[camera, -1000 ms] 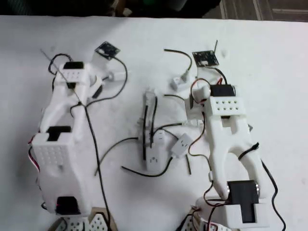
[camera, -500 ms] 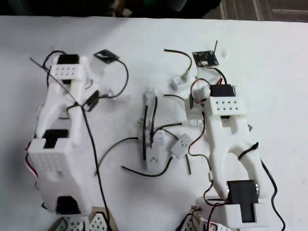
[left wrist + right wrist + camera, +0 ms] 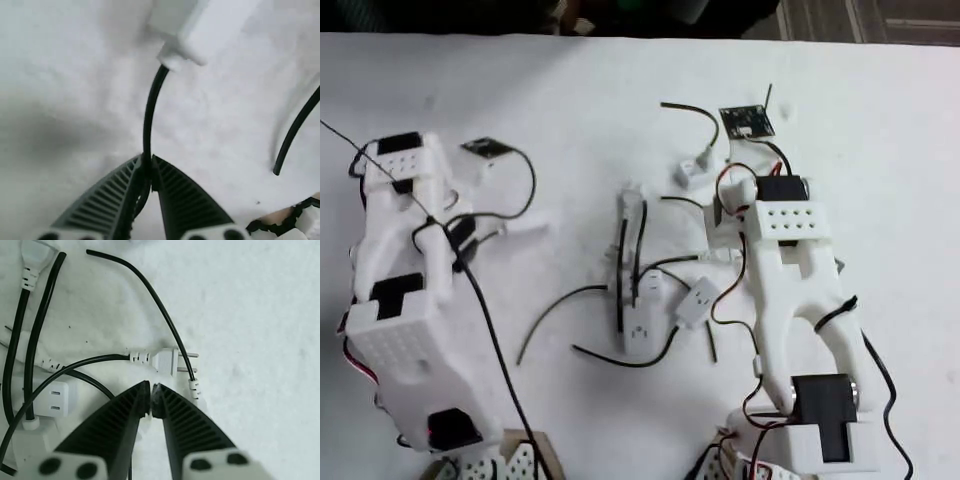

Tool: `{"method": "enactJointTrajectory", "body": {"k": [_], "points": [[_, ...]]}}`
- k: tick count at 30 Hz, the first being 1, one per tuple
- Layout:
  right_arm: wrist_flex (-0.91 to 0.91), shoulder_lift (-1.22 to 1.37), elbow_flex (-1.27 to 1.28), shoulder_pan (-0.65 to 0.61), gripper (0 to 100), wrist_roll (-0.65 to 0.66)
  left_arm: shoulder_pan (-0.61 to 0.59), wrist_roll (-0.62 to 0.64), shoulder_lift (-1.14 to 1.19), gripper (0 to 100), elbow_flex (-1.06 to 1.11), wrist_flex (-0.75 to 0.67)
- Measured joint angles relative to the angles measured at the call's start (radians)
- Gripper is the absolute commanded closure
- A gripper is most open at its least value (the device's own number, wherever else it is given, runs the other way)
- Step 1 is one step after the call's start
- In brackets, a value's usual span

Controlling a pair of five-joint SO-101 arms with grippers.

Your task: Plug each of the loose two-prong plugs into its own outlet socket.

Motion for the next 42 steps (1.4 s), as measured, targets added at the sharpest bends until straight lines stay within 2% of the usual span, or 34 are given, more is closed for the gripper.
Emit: {"method": "enactJointTrajectory", "body": {"k": [7, 11, 15, 20, 21, 27, 35, 39, 42], "points": [[0.000, 0.000, 0.000, 0.000, 97.8, 0.000, -0.008, 0.000, -0.063, 98, 0.147, -0.130], [0.000, 0.000, 0.000, 0.000, 97.8, 0.000, -0.008, 0.000, -0.242, 98, 0.321, -0.236], [0.000, 0.000, 0.000, 0.000, 97.8, 0.000, -0.006, 0.000, -0.489, 96, 0.586, -0.387], [0.000, 0.000, 0.000, 0.000, 97.9, 0.000, 0.023, 0.000, -0.793, 73, 0.921, -0.557], [0.000, 0.000, 0.000, 0.000, 97.9, 0.000, 0.025, 0.000, -0.844, 72, 0.965, -0.568], [0.000, 0.000, 0.000, 0.000, 97.9, 0.000, 0.025, 0.017, -1.043, 75, 1.065, -0.577], [0.000, 0.000, 0.020, -0.002, 97.9, 0.000, 0.025, 0.058, -1.056, 76, 0.994, -0.548], [0.000, 0.000, 0.020, -0.032, 97.9, 0.000, 0.025, 0.127, -1.056, 86, 0.953, -0.545], [0.031, 0.000, 0.020, -0.043, 98.0, 0.061, 0.025, 0.158, -1.056, 94, 0.945, -0.545]]}}
